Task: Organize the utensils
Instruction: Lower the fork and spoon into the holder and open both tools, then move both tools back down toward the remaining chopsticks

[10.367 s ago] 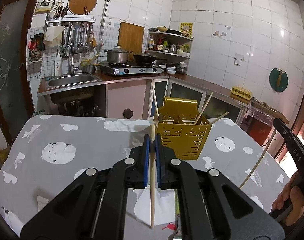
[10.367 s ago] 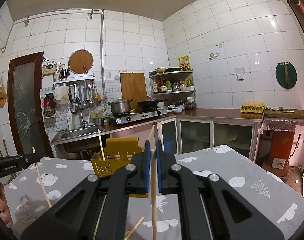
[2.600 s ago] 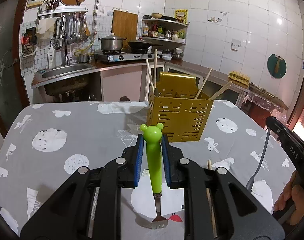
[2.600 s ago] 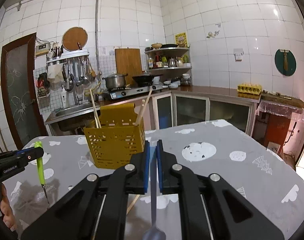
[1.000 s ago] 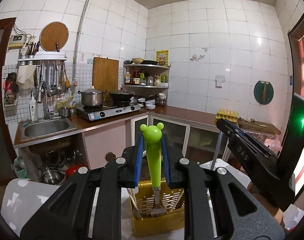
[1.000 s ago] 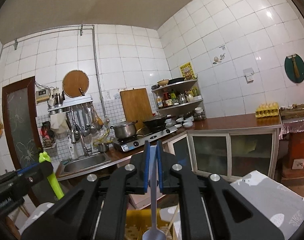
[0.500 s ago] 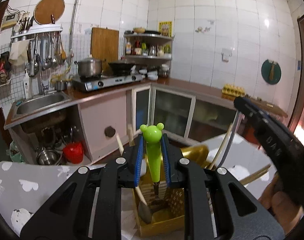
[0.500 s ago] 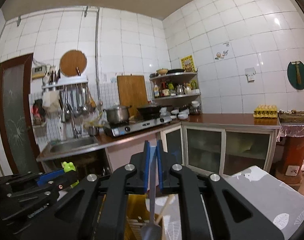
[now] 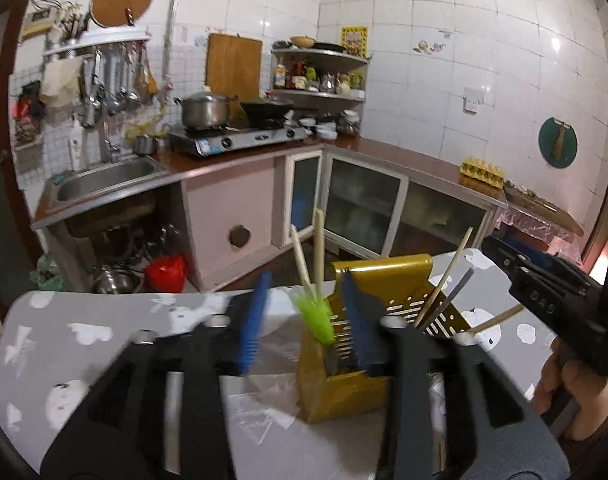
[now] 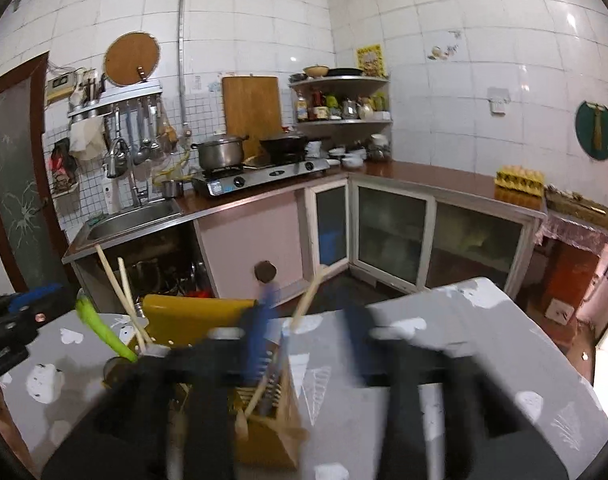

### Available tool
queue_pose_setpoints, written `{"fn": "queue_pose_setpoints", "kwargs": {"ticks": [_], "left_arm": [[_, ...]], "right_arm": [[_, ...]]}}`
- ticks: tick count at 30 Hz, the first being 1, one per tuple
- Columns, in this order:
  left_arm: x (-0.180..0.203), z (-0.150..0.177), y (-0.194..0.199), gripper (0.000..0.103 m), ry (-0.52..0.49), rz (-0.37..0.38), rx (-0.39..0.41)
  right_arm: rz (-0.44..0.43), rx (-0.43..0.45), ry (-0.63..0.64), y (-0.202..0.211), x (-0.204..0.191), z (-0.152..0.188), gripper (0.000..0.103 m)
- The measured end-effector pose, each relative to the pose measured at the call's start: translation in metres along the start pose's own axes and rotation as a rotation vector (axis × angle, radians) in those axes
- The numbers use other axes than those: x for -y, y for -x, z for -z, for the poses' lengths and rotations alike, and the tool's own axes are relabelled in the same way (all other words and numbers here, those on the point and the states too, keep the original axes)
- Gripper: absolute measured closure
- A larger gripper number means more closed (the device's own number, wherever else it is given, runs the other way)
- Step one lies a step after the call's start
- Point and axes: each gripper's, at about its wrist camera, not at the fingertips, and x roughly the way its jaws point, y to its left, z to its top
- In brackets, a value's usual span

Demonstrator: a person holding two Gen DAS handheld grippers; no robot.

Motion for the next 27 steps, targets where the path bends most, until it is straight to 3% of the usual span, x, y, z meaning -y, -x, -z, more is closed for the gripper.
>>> {"fn": "queue_pose_setpoints", "kwargs": {"ticks": [2, 5, 7, 15, 19, 27], "left_arm": [[-0.005, -0.001, 0.023, 0.034, 0.008, -0.004, 0.023], [-0.012, 0.001, 0.051, 0.013, 0.009, -0.016, 0.044], [-0.018, 0.01, 0.067, 0.005, 0.013, -0.032, 0.047], [-0.031, 0.067, 0.079, 0.005, 0.002, -0.088, -0.009], [-0.043, 0.105, 0.065, 0.005, 0.049, -0.072, -0.107], [-0.062, 0.152, 0.037, 0.005, 0.05, -0.109, -0.209]], "right_arm": [[0.011, 0.013, -0.001, 0.02, 0.006, -0.004, 0.049], [0.032, 0.015, 0.002, 0.05, 0.013, -0.002, 0.044], [0.041, 0.005, -0.003, 0.062, 0.016, 0.004, 0.038], [0.06, -0.171, -0.035, 0.071, 0.026, 0.084, 0.037], [0.083, -0.283, -0.064, 0.056, 0.026, 0.132, 0.037], [0.125, -0.378, -0.062, 0.035, 0.005, 0.175, 0.037]]}}
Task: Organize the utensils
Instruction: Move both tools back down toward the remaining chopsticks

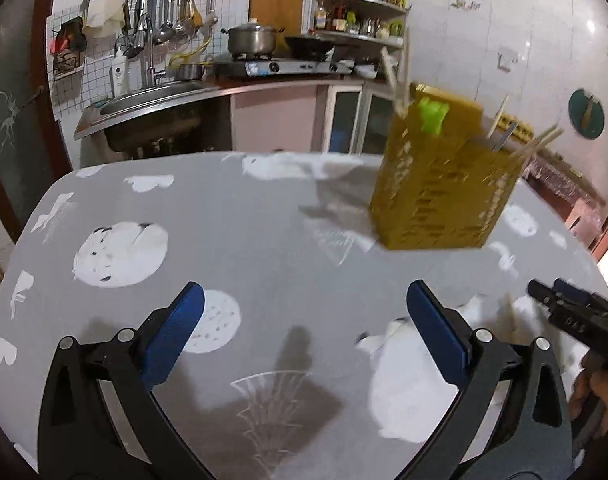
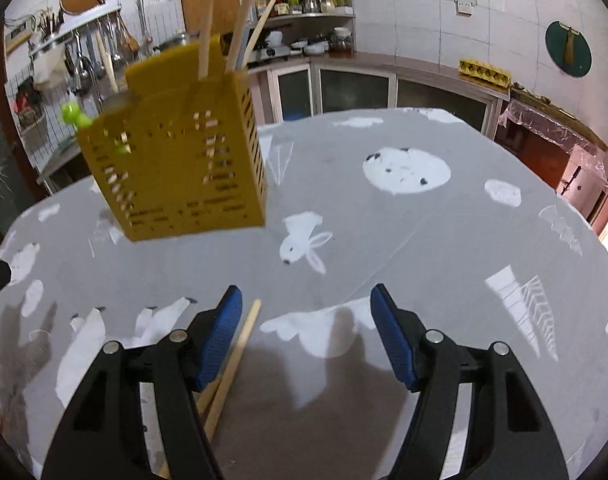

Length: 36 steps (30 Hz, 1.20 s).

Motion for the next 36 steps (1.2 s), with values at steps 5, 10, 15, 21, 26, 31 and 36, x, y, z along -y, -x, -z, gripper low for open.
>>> {"fn": "queue_pose_setpoints", "kwargs": {"ticks": [5, 10, 15, 21, 26, 31, 36], "left_arm": [[-0.011, 0.006, -0.014, 0.005, -0.007, -0.025, -0.041], [-0.014, 0.008, -0.02, 0.005, -0.005, -0.015, -0.062], [-0.008, 0.006, -0.019, 0.005, -0.012, 0.001, -0.073], [0.008, 0.005, -0.016, 0.005, -0.026, 0.026, -0.085], [0.029, 0.007, -0.016, 0.005, -0.037, 0.049, -0.098], [0.061, 0.01, -0.013, 0.005, -0.072, 0.112, -0.104], [0.103, 0.019, -0.015, 0.005, -0.137, 0.173, -0.135]], "right_arm": [[0.025, -0.042, 0.004, -0.009, -0.016, 0.002, 0.045], [0.034, -0.099, -0.007, -0.018, -0.027, -0.002, 0.065], [0.048, -0.143, -0.003, -0.028, -0.035, -0.002, 0.08], [-0.021, -0.158, -0.066, -0.031, -0.022, -0.007, 0.095], [-0.038, -0.142, -0.077, -0.023, -0.004, -0.008, 0.095], [-0.028, -0.139, -0.046, -0.012, 0.023, -0.009, 0.095], [-0.002, -0.147, -0.033, -0.005, 0.056, -0.007, 0.095]]}}
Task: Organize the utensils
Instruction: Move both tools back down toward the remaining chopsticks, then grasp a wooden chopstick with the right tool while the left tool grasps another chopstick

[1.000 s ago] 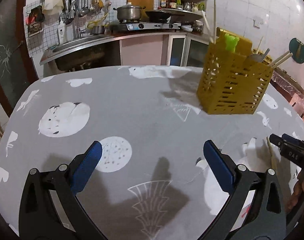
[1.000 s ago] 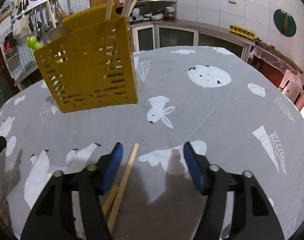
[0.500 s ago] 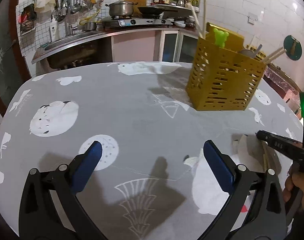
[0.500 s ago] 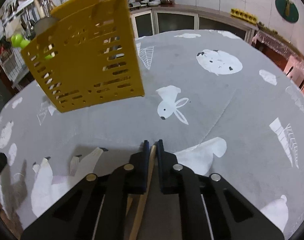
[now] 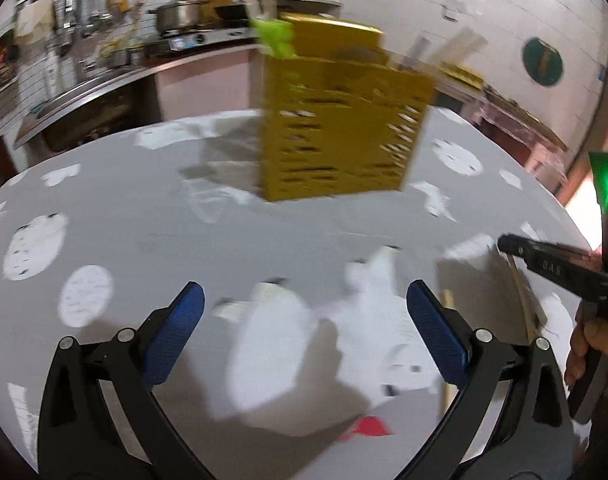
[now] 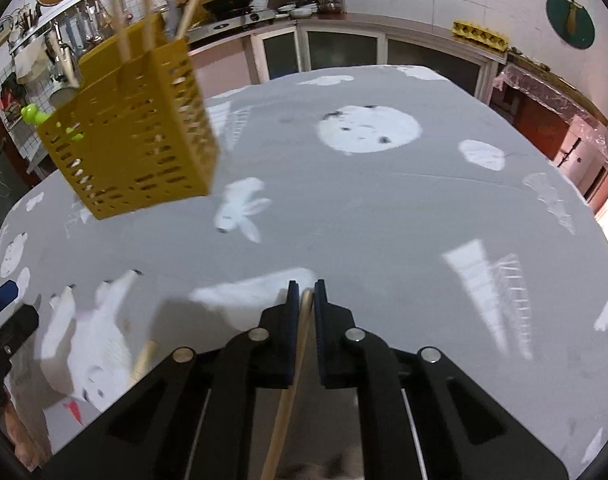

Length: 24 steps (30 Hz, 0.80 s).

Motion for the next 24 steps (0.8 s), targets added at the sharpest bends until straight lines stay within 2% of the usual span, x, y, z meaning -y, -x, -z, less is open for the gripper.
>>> {"fn": "queue_pose_setpoints", "kwargs": {"ticks": [6, 9, 12, 14, 16, 18, 20, 22, 24], "left_arm": [[0.047, 0.003, -0.013, 0.005, -0.09, 0.037, -0.046], [0.068, 0.005, -0.021, 0.014, -0.135, 0.057, -0.08], [0.085, 0.009, -0.03, 0.027, -0.173, 0.073, -0.121], [0.092, 0.011, -0.038, 0.044, -0.191, 0.072, -0.148], [0.095, 0.013, -0.045, 0.055, -0.197, 0.064, -0.179], [0.096, 0.012, -0.048, 0.058, -0.19, 0.055, -0.178], [0.095, 0.009, -0.05, 0.078, -0.179, 0.045, -0.187], [0.09, 0.005, -0.053, 0.089, -0.157, 0.047, -0.204], [0.084, 0.001, -0.055, 0.096, -0.127, 0.066, -0.217]], "right_arm": [[0.038, 0.004, -0.021, 0.005, 0.038, 0.0, 0.095], [0.047, 0.001, -0.035, 0.006, 0.051, 0.001, 0.095], [0.045, 0.0, -0.045, 0.005, 0.059, 0.003, 0.095], [0.039, 0.0, -0.048, 0.004, 0.06, 0.005, 0.095], [0.032, 0.002, -0.044, 0.002, 0.058, 0.006, 0.095], [0.023, 0.0, -0.039, 0.0, 0.055, 0.006, 0.095], [0.015, 0.001, -0.032, 0.0, 0.05, 0.006, 0.095], [0.004, 0.0, -0.025, -0.003, 0.044, 0.006, 0.096], [-0.005, 0.0, -0.014, -0.004, 0.039, 0.005, 0.096]]}}
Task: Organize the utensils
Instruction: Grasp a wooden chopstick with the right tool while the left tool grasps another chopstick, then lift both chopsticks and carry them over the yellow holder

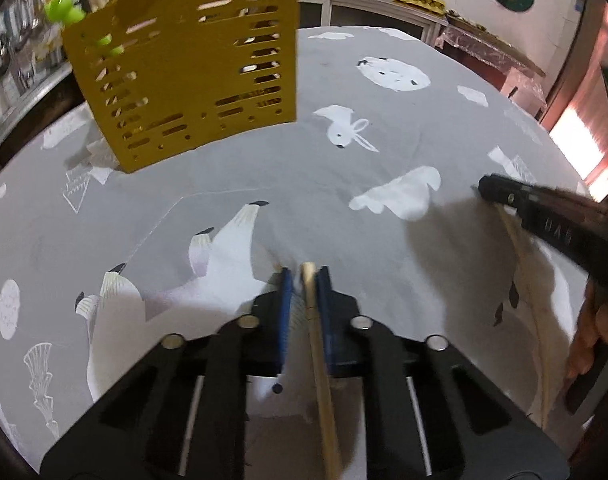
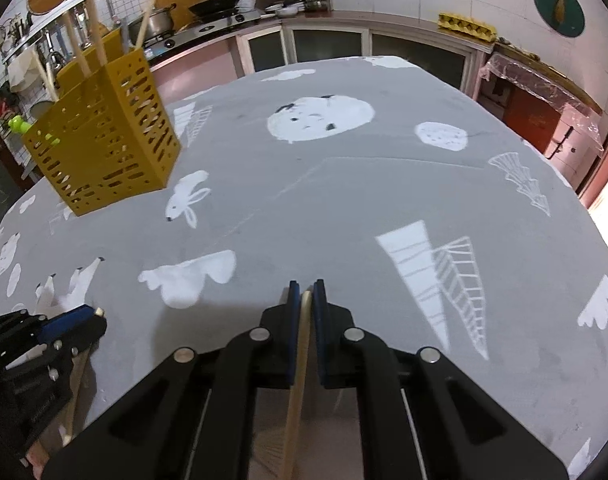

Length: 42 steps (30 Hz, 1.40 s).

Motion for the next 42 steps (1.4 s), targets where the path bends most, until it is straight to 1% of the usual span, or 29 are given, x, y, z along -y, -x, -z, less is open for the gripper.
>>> {"fn": "queue_pose_setpoints", "kwargs": {"ticks": [3, 6, 9, 13, 17, 21, 26, 27, 30, 34, 39, 42], "left_arm": [[-0.014, -0.002, -0.001, 0.096, 0.058, 0.049, -0.006], [-0.018, -0.003, -0.002, 0.096, 0.076, 0.047, -0.003], [-0.02, -0.005, 0.003, 0.097, 0.09, 0.023, 0.016], [-0.028, -0.006, 0.028, 0.097, 0.107, -0.012, 0.093], [-0.039, -0.008, 0.059, 0.097, 0.14, -0.053, 0.191], [-0.049, -0.009, 0.091, 0.097, 0.163, -0.087, 0.282], [-0.057, -0.007, 0.12, 0.097, 0.179, -0.132, 0.368], [-0.058, -0.005, 0.127, 0.097, 0.18, -0.156, 0.396], [-0.057, 0.002, 0.141, 0.097, 0.176, -0.19, 0.462], [-0.057, 0.009, 0.155, 0.097, 0.172, -0.21, 0.519], [-0.057, 0.016, 0.17, 0.098, 0.163, -0.25, 0.593], [-0.059, 0.018, 0.176, 0.098, 0.175, -0.255, 0.625]], "right_arm": [[-0.013, 0.002, 0.018, -0.002, -0.009, 0.0, 0.097], [-0.024, 0.005, 0.035, -0.002, -0.017, 0.0, 0.097], [-0.034, 0.025, 0.042, 0.004, -0.021, 0.0, 0.097], [-0.053, 0.069, 0.043, 0.019, -0.023, -0.004, 0.097], [-0.069, 0.127, 0.052, 0.037, -0.028, -0.007, 0.097], [-0.095, 0.196, 0.072, 0.057, -0.035, -0.01, 0.097], [-0.134, 0.307, 0.088, 0.088, -0.045, -0.015, 0.097], [-0.14, 0.33, 0.091, 0.094, -0.047, -0.016, 0.097], [-0.159, 0.391, 0.102, 0.11, -0.053, -0.017, 0.097], [-0.155, 0.478, 0.121, 0.127, -0.062, -0.017, 0.097], [-0.16, 0.548, 0.131, 0.139, -0.071, -0.015, 0.097], [-0.162, 0.585, 0.145, 0.145, -0.075, -0.013, 0.097]]}}
